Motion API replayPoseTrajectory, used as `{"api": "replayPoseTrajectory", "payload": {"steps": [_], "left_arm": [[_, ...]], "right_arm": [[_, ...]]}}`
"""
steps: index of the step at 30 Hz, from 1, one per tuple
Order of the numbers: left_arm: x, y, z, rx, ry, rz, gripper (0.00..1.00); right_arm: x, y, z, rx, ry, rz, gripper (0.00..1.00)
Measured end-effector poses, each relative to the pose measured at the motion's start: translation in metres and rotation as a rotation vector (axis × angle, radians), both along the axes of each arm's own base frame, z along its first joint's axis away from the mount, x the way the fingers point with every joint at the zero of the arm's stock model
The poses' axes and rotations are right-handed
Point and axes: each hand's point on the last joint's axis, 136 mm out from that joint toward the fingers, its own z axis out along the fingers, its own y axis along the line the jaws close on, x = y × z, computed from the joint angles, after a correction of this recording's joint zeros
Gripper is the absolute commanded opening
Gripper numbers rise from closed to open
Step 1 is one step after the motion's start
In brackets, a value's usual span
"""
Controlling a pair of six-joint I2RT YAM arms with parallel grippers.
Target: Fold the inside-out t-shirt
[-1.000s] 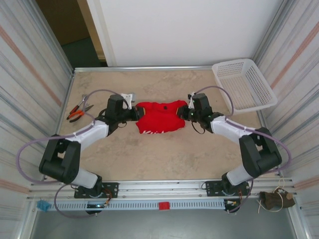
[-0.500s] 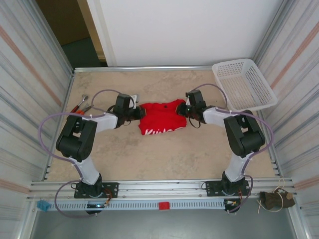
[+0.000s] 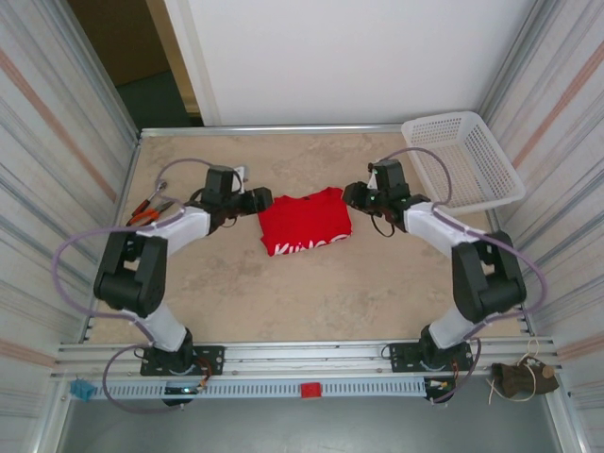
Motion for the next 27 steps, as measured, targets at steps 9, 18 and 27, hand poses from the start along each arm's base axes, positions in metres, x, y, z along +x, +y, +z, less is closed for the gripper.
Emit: {"api": "replayPoseTrajectory", "payload": {"steps": [9, 18, 27], "left_arm": [[-0.05, -0.072, 0.046, -0.179, -0.05, -0.13, 0.74], [-0.057, -0.068, -0.068, -0.167, 0.192, -0.083, 0.71], [-0.033, -0.057, -0.021, -0.181, 0.154, -0.073, 0.74]], "right_arm": [[-0.024, 0.038, -0.022, 0.116, 0.083, 0.108, 0.0], [-0.026, 0.015, -0.115, 0.18, 0.265, -0.003, 0.0], [-0.009, 0.021, -0.05, 0.196, 0.165, 0.014, 0.0]]}}
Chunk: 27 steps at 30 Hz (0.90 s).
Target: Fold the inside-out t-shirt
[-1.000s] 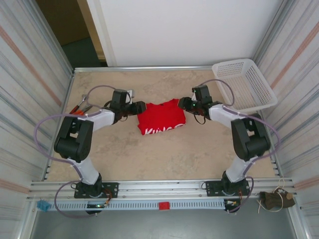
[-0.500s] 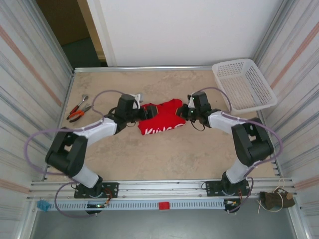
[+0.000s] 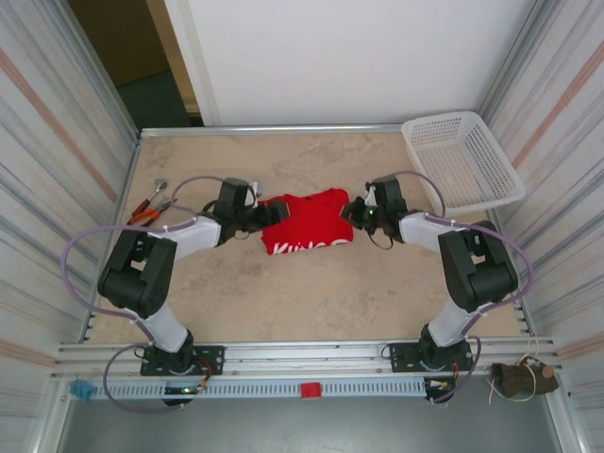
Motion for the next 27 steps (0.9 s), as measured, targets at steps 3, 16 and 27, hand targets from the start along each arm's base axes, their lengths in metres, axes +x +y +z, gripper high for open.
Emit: {"api": "replayPoseTrajectory", "payload": {"steps": [3, 16, 27], "left_arm": [[0.023, -0.014, 0.04, -0.048, -0.08, -0.019, 0.74], [0.06, -0.018, -0.035, -0.022, 0.032, -0.008, 0.73], [0.02, 0.021, 0.056, 0.029, -0.071, 0.024, 0.76]], "right_arm": [[0.037, 0.013, 0.037, 0.022, -0.097, 0.01, 0.0], [0.062, 0.024, -0.057, 0.004, 0.077, -0.005, 0.05], [0.037, 0.018, 0.021, -0.005, -0.023, 0.044, 0.12]]}}
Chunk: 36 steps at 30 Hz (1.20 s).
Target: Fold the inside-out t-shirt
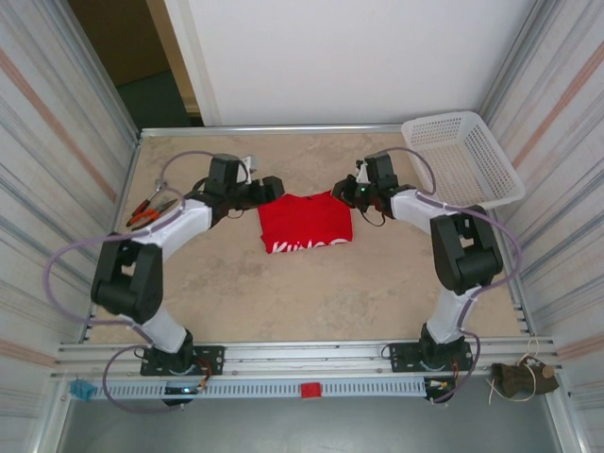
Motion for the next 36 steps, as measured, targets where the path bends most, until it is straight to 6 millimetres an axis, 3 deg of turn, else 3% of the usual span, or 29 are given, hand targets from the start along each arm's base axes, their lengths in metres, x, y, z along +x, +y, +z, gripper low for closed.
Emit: {"api": "replayPoseTrajectory", "payload": {"steps": [3, 9, 14, 20, 26, 28, 33, 36], "left_arm": [[-0.013, 0.015, -0.018, 0.031, 0.054, 0.017, 0.77], [-0.035, 0.034, -0.088, 0.127, 0.257, 0.021, 0.81], [-0.042, 0.035, -0.117, 0.162, 0.334, -0.001, 0.81], [-0.032, 0.017, -0.116, 0.152, 0.323, -0.053, 0.81], [-0.035, -0.018, -0.112, 0.117, 0.289, -0.139, 0.78], [-0.035, -0.028, -0.11, 0.097, 0.277, -0.155, 0.69], [-0.035, -0.034, -0.11, 0.067, 0.271, -0.153, 0.02], [-0.028, -0.026, -0.108, 0.07, 0.269, -0.137, 0.0]], "right_arm": [[-0.014, 0.005, 0.0, -0.009, 0.002, 0.025, 0.16], [-0.049, 0.008, -0.048, -0.06, 0.124, 0.061, 0.19], [-0.055, 0.0, -0.077, -0.091, 0.189, 0.043, 0.19], [-0.055, -0.003, -0.082, -0.083, 0.204, 0.021, 0.18], [-0.055, -0.003, -0.082, -0.081, 0.202, 0.019, 0.17], [-0.055, -0.003, -0.083, -0.08, 0.203, 0.017, 0.17], [-0.055, -0.003, -0.082, -0.078, 0.204, 0.016, 0.17], [-0.056, -0.002, -0.078, -0.074, 0.2, 0.02, 0.26]]}}
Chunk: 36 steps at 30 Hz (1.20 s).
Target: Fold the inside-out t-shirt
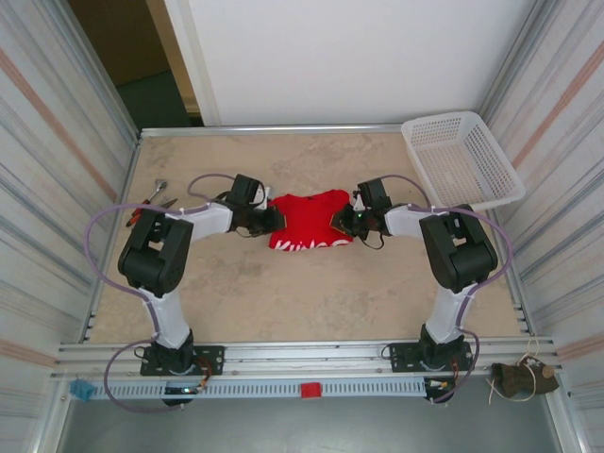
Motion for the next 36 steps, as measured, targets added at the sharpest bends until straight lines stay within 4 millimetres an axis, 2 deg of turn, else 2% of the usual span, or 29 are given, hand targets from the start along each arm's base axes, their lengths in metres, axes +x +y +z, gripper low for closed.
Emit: {"api": "replayPoseTrajectory", "payload": {"steps": [3, 5, 10, 12, 14, 17, 19, 22, 24, 25, 26, 27, 28, 29, 30, 32, 36], "left_arm": [[0.017, 0.015, 0.011, 0.017, -0.007, 0.02, 0.0], [0.042, 0.035, 0.025, 0.045, -0.036, 0.043, 0.0], [0.111, 0.108, 0.061, 0.147, -0.126, 0.126, 0.0], [0.129, 0.14, 0.068, 0.195, -0.141, 0.162, 0.0], [0.141, 0.173, 0.069, 0.249, -0.137, 0.197, 0.0], [0.152, 0.213, 0.059, 0.327, -0.11, 0.234, 0.0], [0.154, 0.237, 0.045, 0.385, -0.072, 0.244, 0.0], [0.152, 0.257, 0.022, 0.448, -0.015, 0.23, 0.0], [0.147, 0.264, 0.009, 0.478, 0.018, 0.214, 0.0], [0.145, 0.267, 0.005, 0.491, 0.031, 0.207, 0.05], [0.145, 0.269, 0.003, 0.502, 0.038, 0.203, 0.21], [0.145, 0.272, 0.002, 0.515, 0.039, 0.196, 0.46], [0.146, 0.274, 0.003, 0.526, 0.037, 0.198, 0.61], [0.147, 0.276, 0.006, 0.539, 0.035, 0.2, 0.69], [0.149, 0.278, 0.011, 0.544, 0.026, 0.204, 0.95], [0.156, 0.282, 0.022, 0.547, 0.002, 0.214, 0.99], [0.156, 0.276, 0.055, 0.506, -0.061, 0.243, 0.99]], "right_arm": [[-0.005, 0.0, 0.024, 0.011, -0.027, 0.01, 0.44], [-0.009, 0.0, 0.058, 0.029, -0.084, 0.02, 0.57], [-0.031, -0.002, 0.158, 0.094, -0.298, 0.039, 0.65], [-0.043, -0.004, 0.183, 0.107, -0.348, 0.045, 0.67], [-0.057, -0.009, 0.198, 0.104, -0.379, 0.041, 0.67], [-0.074, -0.019, 0.203, 0.081, -0.382, 0.027, 0.7], [-0.086, -0.027, 0.198, 0.058, -0.367, 0.015, 0.71], [-0.1, -0.04, 0.186, 0.012, -0.329, 0.001, 0.71], [-0.106, -0.045, 0.182, -0.014, -0.313, -0.001, 0.72], [-0.109, -0.048, 0.181, -0.025, -0.309, -0.001, 0.73], [-0.111, -0.05, 0.181, -0.03, -0.309, -0.002, 0.74], [-0.113, -0.052, 0.181, -0.038, -0.308, -0.006, 0.76], [-0.115, -0.054, 0.181, -0.044, -0.307, -0.006, 0.79], [-0.117, -0.055, 0.181, -0.051, -0.304, -0.006, 0.83], [-0.117, -0.058, 0.179, -0.061, -0.3, -0.006, 0.87], [-0.117, -0.063, 0.175, -0.086, -0.295, -0.013, 1.0], [-0.111, -0.084, 0.17, -0.168, -0.3, -0.054, 0.99]]}}
